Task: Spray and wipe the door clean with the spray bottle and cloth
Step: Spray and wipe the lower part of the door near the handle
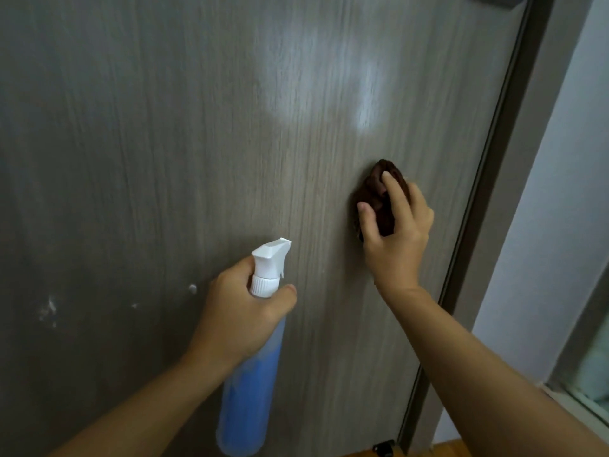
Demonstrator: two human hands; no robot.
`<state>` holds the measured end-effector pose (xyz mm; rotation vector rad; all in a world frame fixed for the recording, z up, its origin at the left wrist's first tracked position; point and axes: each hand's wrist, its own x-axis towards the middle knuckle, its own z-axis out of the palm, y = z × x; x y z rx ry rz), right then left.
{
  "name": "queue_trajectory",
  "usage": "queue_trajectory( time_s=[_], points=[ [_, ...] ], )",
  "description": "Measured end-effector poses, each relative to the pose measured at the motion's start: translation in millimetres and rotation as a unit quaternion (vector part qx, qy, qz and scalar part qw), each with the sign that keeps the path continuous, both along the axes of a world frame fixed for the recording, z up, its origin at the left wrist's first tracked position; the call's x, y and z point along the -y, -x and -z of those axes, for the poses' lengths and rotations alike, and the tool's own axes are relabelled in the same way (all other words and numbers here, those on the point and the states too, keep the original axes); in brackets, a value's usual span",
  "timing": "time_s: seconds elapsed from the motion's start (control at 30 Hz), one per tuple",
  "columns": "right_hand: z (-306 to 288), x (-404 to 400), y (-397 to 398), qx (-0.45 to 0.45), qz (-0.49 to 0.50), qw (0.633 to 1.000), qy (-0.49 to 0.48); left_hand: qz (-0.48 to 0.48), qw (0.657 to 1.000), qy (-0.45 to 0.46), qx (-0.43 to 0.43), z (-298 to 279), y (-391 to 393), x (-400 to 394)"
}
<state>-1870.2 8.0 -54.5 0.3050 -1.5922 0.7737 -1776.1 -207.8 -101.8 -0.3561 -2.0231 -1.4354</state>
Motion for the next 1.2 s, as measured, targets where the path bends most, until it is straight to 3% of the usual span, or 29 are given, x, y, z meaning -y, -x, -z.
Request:
queue_trajectory(
  time_s=[0.17,0.4,0.47,0.57,0.63,0.8,1.0,1.07,1.2],
  points=[
    [31.1,26.8,7.2,-0.021,0.067,0.987,-0.145,0.001,1.0,-0.012,-0.004,-9.6,-0.4,11.4],
    [64.9,20.8,-1.5,-0.004,0.05,0.953,-0.3,-0.013,1.0,0.0,-0.018,-4.8,-5.9,34.4],
    [45.5,16.9,-0.9,0.008,0.052,0.965,-0.255,-0.013,1.0,0.003,-0.023,-3.3,-7.1,37.5],
    [1.9,14.8,3.0,0.026,0.056,0.994,-0.086,-0.009,0.999,0.008,-0.032,-3.7,-7.4,36.7],
    [-15.9,13.7,3.5,0.037,0.064,0.997,-0.029,-0.003,0.999,0.006,-0.037,-4.8,-6.8,32.6],
    [9.0,16.8,1.6,0.04,0.056,0.993,-0.091,0.002,1.0,0.004,-0.03,-4.4,-1.2,18.7],
    [70.2,0.4,-3.4,0.029,0.039,0.956,-0.288,-0.001,1.0,-0.009,-0.016,-6.9,2.7,-6.5],
    [51.3,-8.2,0.5,0.032,0.035,0.968,-0.246,0.008,1.0,-0.017,-0.008,-7.9,2.1,-12.0],
    [-16.0,-27.0,3.5,0.03,0.003,0.999,-0.034,0.018,1.0,-0.009,-0.019,-12.2,0.2,-17.0]
  ],
)
